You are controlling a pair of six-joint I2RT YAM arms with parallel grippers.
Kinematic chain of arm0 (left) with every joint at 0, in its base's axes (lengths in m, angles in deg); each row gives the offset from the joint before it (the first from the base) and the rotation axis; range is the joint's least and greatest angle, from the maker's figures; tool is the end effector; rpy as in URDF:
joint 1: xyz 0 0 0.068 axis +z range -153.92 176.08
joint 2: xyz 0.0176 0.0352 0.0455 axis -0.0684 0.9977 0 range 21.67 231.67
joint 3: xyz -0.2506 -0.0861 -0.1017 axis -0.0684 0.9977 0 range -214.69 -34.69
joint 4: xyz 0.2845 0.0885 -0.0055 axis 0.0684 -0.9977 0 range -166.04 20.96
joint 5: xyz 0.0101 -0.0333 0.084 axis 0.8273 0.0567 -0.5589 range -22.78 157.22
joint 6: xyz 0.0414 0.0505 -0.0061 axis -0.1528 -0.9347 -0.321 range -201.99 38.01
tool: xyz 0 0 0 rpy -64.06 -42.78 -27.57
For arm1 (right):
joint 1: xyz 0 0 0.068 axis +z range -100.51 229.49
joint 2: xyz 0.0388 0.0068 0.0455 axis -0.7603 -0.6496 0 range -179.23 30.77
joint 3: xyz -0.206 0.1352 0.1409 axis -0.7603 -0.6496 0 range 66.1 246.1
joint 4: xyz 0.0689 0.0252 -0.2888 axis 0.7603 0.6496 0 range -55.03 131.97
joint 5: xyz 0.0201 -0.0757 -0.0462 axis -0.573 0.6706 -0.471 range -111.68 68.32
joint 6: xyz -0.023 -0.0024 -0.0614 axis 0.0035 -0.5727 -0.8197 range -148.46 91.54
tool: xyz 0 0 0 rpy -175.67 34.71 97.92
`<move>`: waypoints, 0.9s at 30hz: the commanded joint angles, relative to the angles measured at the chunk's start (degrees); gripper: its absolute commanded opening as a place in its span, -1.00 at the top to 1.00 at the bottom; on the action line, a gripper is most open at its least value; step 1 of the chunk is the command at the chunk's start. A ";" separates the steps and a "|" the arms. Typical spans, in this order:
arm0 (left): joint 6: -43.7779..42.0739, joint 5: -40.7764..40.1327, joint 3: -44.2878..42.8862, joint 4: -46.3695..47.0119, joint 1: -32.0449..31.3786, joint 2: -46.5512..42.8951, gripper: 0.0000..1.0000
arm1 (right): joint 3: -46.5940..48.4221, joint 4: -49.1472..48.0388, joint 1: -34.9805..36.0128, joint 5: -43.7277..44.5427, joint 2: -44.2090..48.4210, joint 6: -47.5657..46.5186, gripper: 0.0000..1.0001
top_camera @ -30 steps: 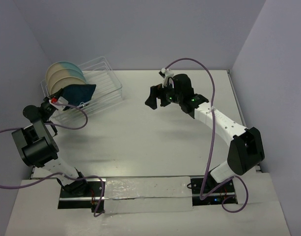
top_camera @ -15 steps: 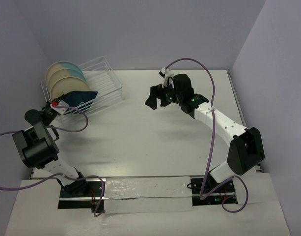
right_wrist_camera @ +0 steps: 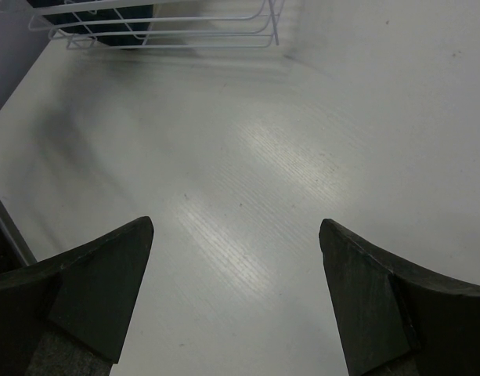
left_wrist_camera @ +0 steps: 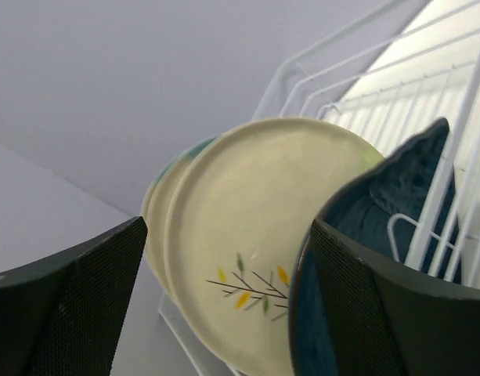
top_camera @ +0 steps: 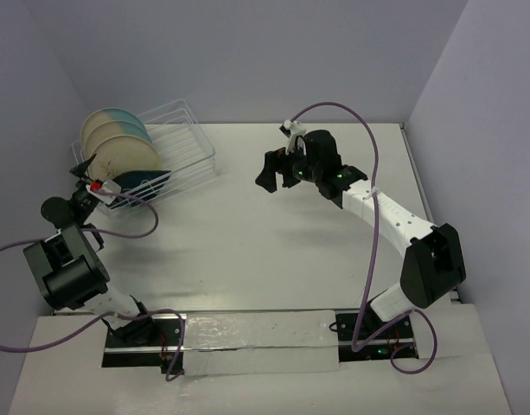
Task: Load the plates into the dish rack
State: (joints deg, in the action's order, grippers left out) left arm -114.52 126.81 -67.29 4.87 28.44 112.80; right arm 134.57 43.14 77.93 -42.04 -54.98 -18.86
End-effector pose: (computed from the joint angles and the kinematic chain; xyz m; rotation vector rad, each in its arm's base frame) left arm 0.2950 0.1344 0.2047 0.8673 1.1509 0.2545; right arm 0.3422 0.2058 0.3086 -0.5675 1.9932 0.7734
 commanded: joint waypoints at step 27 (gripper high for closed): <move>48.53 -40.47 -40.78 -68.85 -38.86 -14.72 -0.99 | -17.11 -1.30 -0.32 45.33 14.68 21.61 -0.99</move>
State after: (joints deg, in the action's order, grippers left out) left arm -67.52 94.38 -113.46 -53.67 -1.72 98.49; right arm 121.90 42.16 77.93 -6.33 -44.37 -2.93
